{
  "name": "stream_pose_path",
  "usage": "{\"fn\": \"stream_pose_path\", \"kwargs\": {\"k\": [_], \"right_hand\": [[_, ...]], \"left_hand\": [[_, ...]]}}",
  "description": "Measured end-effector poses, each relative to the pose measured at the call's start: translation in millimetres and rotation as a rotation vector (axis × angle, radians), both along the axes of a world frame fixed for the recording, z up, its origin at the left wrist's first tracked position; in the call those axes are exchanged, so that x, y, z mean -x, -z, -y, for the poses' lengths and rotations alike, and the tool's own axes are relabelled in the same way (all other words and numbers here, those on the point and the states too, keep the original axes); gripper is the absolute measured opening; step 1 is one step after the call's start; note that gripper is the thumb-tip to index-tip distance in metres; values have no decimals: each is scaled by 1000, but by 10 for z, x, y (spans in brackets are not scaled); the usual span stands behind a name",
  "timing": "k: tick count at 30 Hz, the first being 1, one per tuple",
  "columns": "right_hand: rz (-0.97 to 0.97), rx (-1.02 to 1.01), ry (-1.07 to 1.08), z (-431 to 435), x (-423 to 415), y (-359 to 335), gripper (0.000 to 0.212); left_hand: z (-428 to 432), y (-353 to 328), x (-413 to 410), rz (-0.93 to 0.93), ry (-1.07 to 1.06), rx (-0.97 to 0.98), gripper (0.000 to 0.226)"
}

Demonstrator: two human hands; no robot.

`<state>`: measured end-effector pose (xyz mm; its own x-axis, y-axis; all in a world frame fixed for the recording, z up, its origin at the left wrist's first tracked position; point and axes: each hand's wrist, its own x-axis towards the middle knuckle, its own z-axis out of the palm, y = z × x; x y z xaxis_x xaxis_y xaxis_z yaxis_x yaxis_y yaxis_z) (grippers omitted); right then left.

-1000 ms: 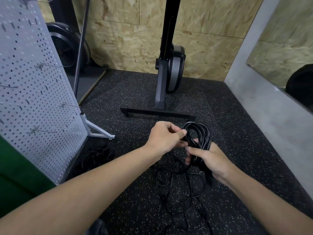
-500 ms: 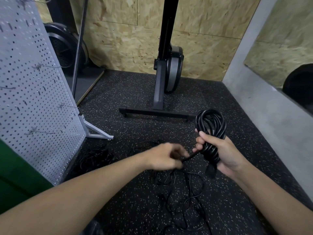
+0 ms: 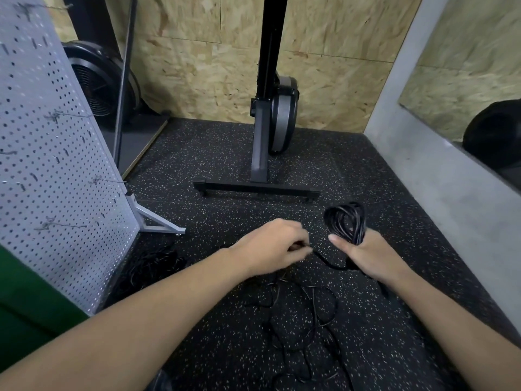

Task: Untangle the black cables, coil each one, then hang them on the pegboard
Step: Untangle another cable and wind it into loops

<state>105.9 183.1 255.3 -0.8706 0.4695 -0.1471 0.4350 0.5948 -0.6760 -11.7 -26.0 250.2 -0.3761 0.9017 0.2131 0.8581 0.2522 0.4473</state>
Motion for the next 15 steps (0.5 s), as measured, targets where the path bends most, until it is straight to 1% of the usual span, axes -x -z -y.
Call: {"fn": "stream_pose_path", "kwargs": {"k": [2,3,5,6,8,10,13,15], "right_hand": [[44,22,-91,55,10,-21,48],[60,93,-134,108,9,-55,54],[101,213,-231,220,1,-112,68],[121,247,-287,265,-7,-125,71],[154,316,-369,337,-19,-116,65],[199,367,-371,390,-21,-96,54],[222,352,-336,434,-8,-83,29],[211,385,-323,439,-9,-82,13]], "left_hand": [[-20,-114,-9,-57,21,-167,18],[-16,-150,16,-56,15,-242,16],[0,-193,69,-11,-11,-363,14],[-2,-204,75,11,-15,-394,15],[-16,-228,36,43,-12,-423,22],[-28,-225,10,69,-31,-432,28],[-14,-155,64,117,-89,-411,31],[-18,-114,77,167,-101,-399,32]]}}
